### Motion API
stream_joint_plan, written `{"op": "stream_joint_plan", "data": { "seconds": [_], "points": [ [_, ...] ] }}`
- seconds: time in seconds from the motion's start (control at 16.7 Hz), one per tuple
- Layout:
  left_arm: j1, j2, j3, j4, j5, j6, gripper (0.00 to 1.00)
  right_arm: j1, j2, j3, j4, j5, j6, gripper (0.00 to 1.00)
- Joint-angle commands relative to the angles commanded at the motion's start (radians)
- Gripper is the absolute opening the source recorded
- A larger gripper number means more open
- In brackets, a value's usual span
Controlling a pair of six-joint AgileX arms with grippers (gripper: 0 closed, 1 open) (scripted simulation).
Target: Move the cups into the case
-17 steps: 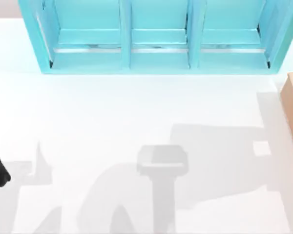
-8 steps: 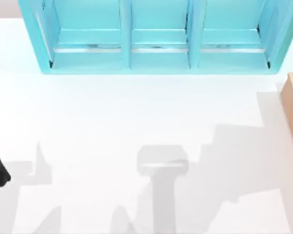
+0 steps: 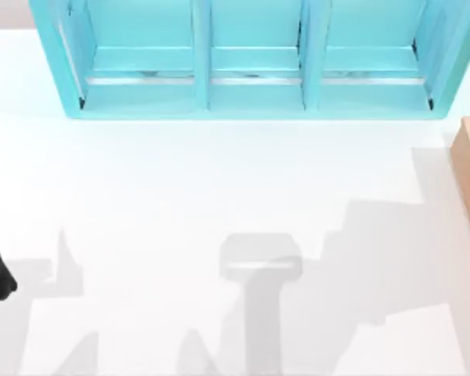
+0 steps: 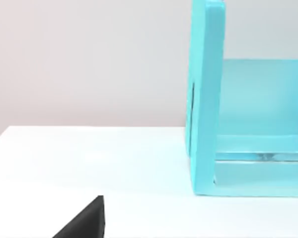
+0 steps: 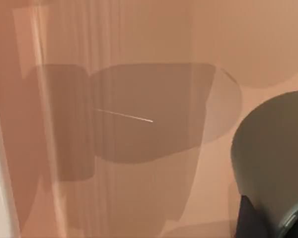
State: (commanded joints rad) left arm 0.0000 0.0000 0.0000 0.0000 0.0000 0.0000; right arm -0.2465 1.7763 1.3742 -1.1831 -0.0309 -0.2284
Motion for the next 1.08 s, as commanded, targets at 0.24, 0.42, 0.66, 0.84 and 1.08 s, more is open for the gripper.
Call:
{"op": "stream_joint_plan", "data": {
  "seconds": [0.24,0.42,0.66,0.84,1.08],
  "points": [
    [0.0,0.0,0.0,0.0,0.0,0.0,1.0,0.0,0.0,0.0,0.0,0.0,0.0,0.6],
    [0.0,0.0,0.0,0.0,0.0,0.0,1.0,0.0,0.0,0.0,0.0,0.0,0.0,0.83],
    [0.0,0.0,0.0,0.0,0.0,0.0,1.0,0.0,0.0,0.0,0.0,0.0,0.0,1.0],
    [0.0,0.0,0.0,0.0,0.0,0.0,1.0,0.0,0.0,0.0,0.0,0.0,0.0,1.0],
    [0.0,0.0,0.0,0.0,0.0,0.0,1.0,0.002,0.0,0.0,0.0,0.0,0.0,1.0]
  ]
}}
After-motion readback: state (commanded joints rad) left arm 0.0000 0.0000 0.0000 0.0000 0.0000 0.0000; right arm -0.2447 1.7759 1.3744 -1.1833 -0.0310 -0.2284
